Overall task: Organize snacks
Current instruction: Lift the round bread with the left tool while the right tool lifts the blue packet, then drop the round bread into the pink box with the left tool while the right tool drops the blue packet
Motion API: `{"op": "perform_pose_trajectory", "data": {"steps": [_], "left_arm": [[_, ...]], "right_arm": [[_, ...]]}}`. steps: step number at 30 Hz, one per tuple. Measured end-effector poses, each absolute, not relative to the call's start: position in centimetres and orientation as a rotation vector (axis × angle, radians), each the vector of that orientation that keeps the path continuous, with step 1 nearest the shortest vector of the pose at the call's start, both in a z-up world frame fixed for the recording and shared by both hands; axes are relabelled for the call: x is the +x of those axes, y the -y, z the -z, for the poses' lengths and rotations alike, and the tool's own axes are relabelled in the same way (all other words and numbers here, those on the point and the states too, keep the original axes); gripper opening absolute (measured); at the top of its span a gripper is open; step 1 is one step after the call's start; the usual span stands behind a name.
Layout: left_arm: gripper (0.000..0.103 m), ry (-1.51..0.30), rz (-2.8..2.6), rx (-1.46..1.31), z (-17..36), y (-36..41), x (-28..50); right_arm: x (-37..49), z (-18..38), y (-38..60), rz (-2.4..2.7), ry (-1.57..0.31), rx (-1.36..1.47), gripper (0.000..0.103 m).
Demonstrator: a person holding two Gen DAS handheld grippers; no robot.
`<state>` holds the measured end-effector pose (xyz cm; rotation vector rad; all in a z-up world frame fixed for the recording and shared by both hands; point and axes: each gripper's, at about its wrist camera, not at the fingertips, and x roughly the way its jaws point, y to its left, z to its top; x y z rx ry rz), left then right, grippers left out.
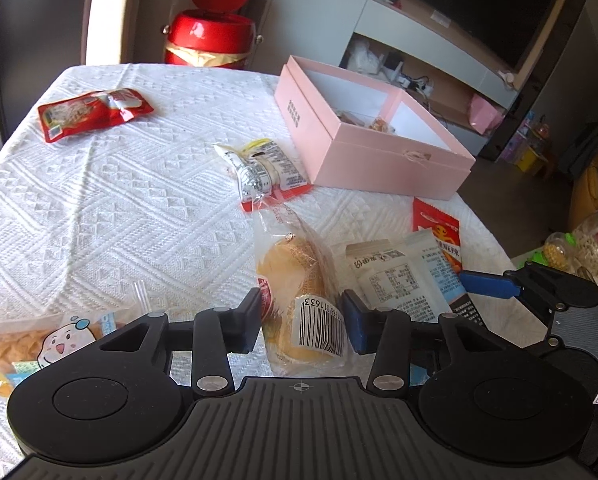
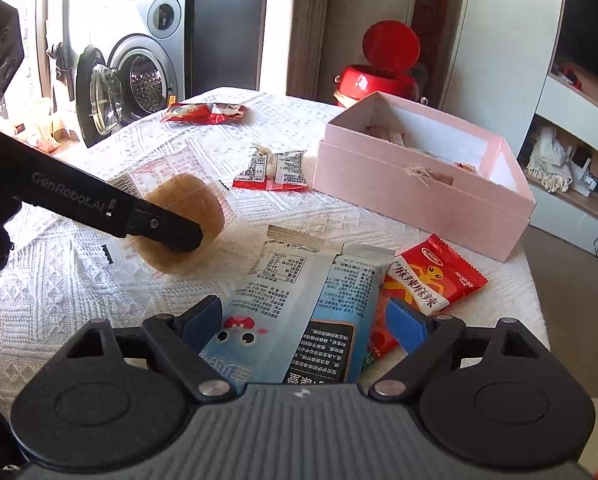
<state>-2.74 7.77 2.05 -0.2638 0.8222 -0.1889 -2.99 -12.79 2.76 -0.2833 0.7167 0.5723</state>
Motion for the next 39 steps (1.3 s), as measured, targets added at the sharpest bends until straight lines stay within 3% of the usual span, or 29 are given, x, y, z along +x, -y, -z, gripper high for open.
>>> {"op": "perform_pose_trajectory", "data": {"steps": [8,12,22,29,36,39], "left_arm": [[0.048,-0.807,0.162,-0.188,-2.4,-6.5,-3.0],[0.043,-0.788,0.169,-0.119,-3.4,-5.3,-3.4],[0.038,-0.717,0.251,-0.026,-5.7,-2.0,-3.8],[0.038,-0.688,0.253,0.0,-7.3,-1.1,-3.1],[0.038,-0.529,0.269,0.057,-13.6,0.2,1.3],[0.039,-0.443,0.323,-0.101,-16.6,-0.8,5.8]], "right_arm": [[-2.4,-1.2,11.1,-0.519,-0.711,-0.295,0.094],[-2.5,-1.9,11.8,-0.561,-0.71,-0.3,0.079],[-3.0,-7.5,19.8,-0.401,-0.55,-0.172,0.077],[-1.8,-7.7,23.0,-0.298,-0.546,-0.109,0.077],[-1.8,-6.1,22.7,-0.322,-0.576,-0.097,0.077],[-1.6,-6.1,22.8,-0.322,-0.574,-0.094,0.077]]}}
